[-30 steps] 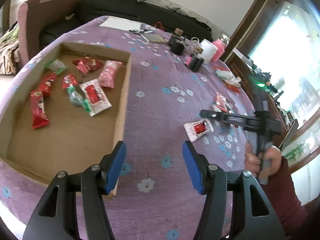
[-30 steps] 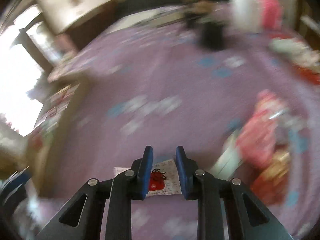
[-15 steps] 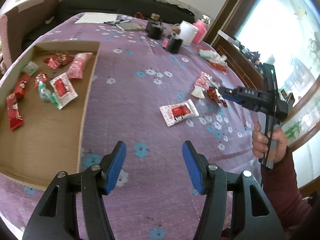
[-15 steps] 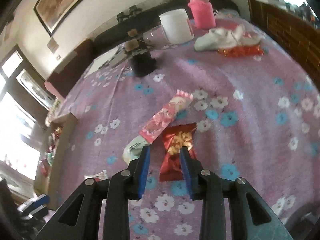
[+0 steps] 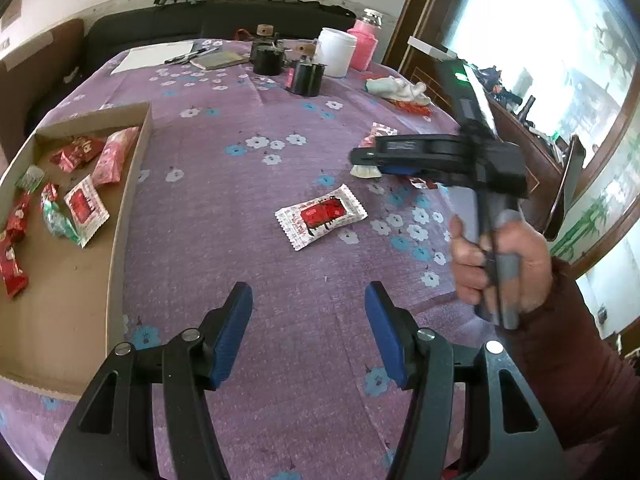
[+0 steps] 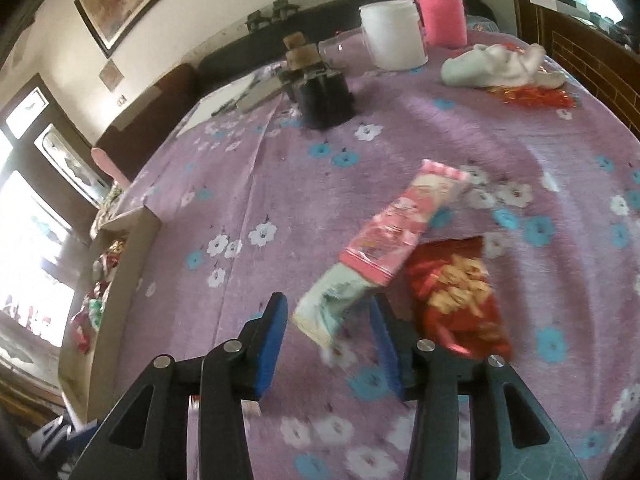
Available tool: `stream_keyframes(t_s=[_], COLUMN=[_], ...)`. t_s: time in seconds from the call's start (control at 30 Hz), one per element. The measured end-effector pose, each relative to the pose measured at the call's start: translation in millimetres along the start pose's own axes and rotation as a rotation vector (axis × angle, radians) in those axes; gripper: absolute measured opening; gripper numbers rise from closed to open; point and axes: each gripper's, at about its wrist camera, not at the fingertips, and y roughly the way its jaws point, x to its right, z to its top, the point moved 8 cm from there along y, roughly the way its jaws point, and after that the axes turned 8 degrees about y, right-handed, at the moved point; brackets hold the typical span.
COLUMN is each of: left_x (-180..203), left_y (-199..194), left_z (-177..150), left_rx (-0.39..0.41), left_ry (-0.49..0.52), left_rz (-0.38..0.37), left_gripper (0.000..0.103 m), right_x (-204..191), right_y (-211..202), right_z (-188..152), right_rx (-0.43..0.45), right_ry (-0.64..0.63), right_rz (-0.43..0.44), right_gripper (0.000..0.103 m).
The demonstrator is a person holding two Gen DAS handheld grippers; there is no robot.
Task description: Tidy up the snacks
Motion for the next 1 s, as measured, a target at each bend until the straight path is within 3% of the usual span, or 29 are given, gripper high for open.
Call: stream_keyframes(t_s=[0.17, 0.2, 0.33, 0.6, 0.73, 0.87, 0.9, 0.93, 0.97, 1.0], left_x=[-6, -7, -5, 23, 25, 24, 23, 21, 20, 18], left_y=[9, 13, 29, 88, 105, 108, 108, 106, 104, 103], left_z=[7, 10, 21, 44, 49, 51, 50, 51, 51, 52], left_rx=[-0.021, -0.024, -0.035, -0.088, -0.104, -0.115, -0.113, -0.102, -0.100, -0.108], left_ry=[0.029, 0.032, 0.078, 0.291, 0.314, 0.275, 0.261, 0.250, 0.243, 0.225], left_rz=[0.051, 0.060, 0.080, 0.085, 0.094, 0.075, 0.070, 0.076, 0.078, 0.071], left_gripper=[0.060, 0.060, 0.060, 0.059, 0.061, 0.061, 0.059, 0.043, 0.020, 0.014], right_x=[-4, -2, 11, 15, 15, 15, 15, 15, 15, 14], right_y=[12, 11, 6, 3, 3, 1, 0, -1, -1, -2], right_z=[1, 0, 0, 1, 0, 1, 2, 2, 3, 3], right_rx=[0.045, 0.053, 0.053, 0.048, 0.053, 0.053, 0.052, 0.054, 0.055, 0.060], right_ry=[-0.049, -0.054, -0.017, 0.020, 0.011, 0.012, 0.016, 0.020, 0.020, 0.019], right_rz=[-0.093, -0.106, -0.058, 0.003, -0.004, 0.004, 0.010, 0.017, 0.020, 0.023], right_gripper=[0.042, 0.026, 0.026, 0.026, 0.026, 0.026, 0.026, 0.026, 0.026, 0.026])
